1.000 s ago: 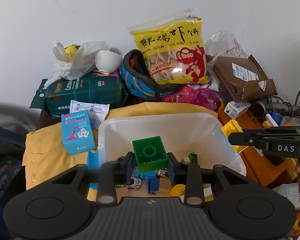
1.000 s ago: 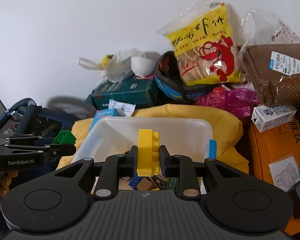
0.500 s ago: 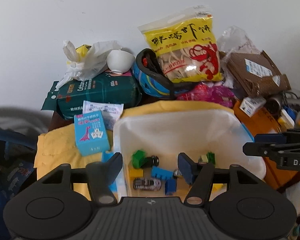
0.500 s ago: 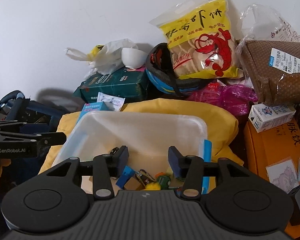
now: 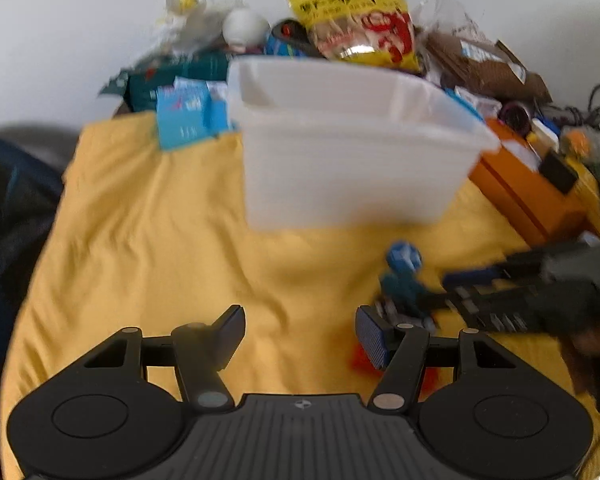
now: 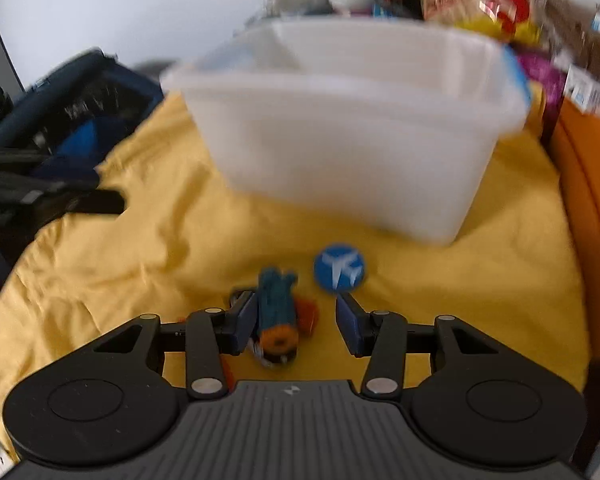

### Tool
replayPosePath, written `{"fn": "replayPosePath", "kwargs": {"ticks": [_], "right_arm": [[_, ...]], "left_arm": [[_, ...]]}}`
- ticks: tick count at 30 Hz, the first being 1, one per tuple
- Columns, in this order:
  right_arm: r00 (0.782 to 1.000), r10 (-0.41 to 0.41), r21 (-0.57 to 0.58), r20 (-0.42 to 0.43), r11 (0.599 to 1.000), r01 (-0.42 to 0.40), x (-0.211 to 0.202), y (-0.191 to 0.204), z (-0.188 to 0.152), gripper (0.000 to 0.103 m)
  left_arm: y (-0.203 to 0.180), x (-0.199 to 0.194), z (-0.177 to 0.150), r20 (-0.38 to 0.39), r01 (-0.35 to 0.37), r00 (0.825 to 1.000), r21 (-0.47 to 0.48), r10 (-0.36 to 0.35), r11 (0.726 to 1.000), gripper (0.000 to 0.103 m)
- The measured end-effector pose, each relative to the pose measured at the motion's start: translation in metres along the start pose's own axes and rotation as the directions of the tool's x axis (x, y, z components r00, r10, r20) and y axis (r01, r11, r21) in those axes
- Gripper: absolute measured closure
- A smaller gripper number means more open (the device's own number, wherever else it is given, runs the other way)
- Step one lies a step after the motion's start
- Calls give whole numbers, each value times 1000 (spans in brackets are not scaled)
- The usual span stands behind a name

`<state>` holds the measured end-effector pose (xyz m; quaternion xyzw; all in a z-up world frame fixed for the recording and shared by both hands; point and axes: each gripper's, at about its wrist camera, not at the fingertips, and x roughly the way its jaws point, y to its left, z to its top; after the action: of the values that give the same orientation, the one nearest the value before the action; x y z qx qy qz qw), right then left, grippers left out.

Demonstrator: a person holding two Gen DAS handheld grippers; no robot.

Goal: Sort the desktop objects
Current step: 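Grasp the red Lego brick with the left tool while the right tool grasps the teal figure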

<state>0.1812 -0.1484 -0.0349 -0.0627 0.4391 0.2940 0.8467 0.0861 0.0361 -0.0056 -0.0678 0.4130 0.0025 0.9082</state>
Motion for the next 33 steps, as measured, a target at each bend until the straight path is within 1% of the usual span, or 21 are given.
{"fn": "replayPosePath", "kwargs": {"ticks": [3, 6, 7, 8, 9, 12, 15, 19, 21, 23, 25, 26, 27, 28, 30, 33], "right_arm": [[1000, -2, 2, -12, 1000, 2, 11, 5, 0, 60], [999, -15, -35, -33, 999, 14, 26, 13, 0, 62], [1000, -11, -39, -25, 999, 10, 26, 13, -2, 62], [1000, -9, -40, -18, 999, 9, 25, 13, -2, 73], [1000, -16, -42, -11, 999, 15, 23, 13, -3, 75], [1000, -5, -40, 29, 999, 6, 7, 11, -9, 75], [999, -22, -20, 42, 1000, 23, -8, 0, -21, 75], [998, -52, 61, 21, 997, 51, -20, -23, -44, 75], [998, -61, 80, 12, 995, 60, -25, -27, -54, 75], [998, -60, 94, 6, 994, 60, -30, -32, -63, 75], [998, -60, 102, 7, 993, 59, -34, -34, -67, 75], [998, -60, 105, 9, 993, 59, -37, -35, -69, 75], [998, -58, 106, 12, 993, 57, -38, -36, -69, 75], [998, -58, 107, 15, 993, 56, -38, -35, -69, 75], [998, -55, 110, 22, 993, 52, -41, -35, -70, 75], [998, -47, 113, 30, 993, 43, -41, -35, -70, 75]], "left_arm": [[-8, 0, -16, -21, 24, 999, -6, -25, 1000, 38], [-18, 3, -24, -33, 40, 999, 11, -40, 999, 38], [-20, 4, -26, -36, 45, 998, 14, -44, 999, 38], [-23, 6, -27, -42, 54, 998, 14, -54, 998, 38], [-26, 9, -29, -48, 62, 997, 12, -62, 998, 38], [-38, 21, -33, -73, 75, 995, 3, -74, 997, 38], [-50, 36, -34, -96, 91, 991, -23, -92, 996, 38], [-61, 55, -32, -120, 111, 985, -80, -120, 991, 38], [-65, 66, -30, -142, 93, 984, -100, -107, 991, 36], [-67, 71, -27, -127, 90, 987, -95, -101, 991, 34], [-71, 74, -24, -123, 79, 989, -50, -84, 996, 36], [-73, 74, -24, -121, 69, 990, -18, -71, 997, 45], [-74, 74, -24, -121, 68, 991, 19, -65, 998, 51], [-75, 73, -25, -120, 72, 991, 47, -66, 996, 54], [-73, 68, -30, -118, 83, 990, 94, -71, 992, 63], [-67, 62, -35, -112, 84, 991, 133, -69, 988, 69]]}}
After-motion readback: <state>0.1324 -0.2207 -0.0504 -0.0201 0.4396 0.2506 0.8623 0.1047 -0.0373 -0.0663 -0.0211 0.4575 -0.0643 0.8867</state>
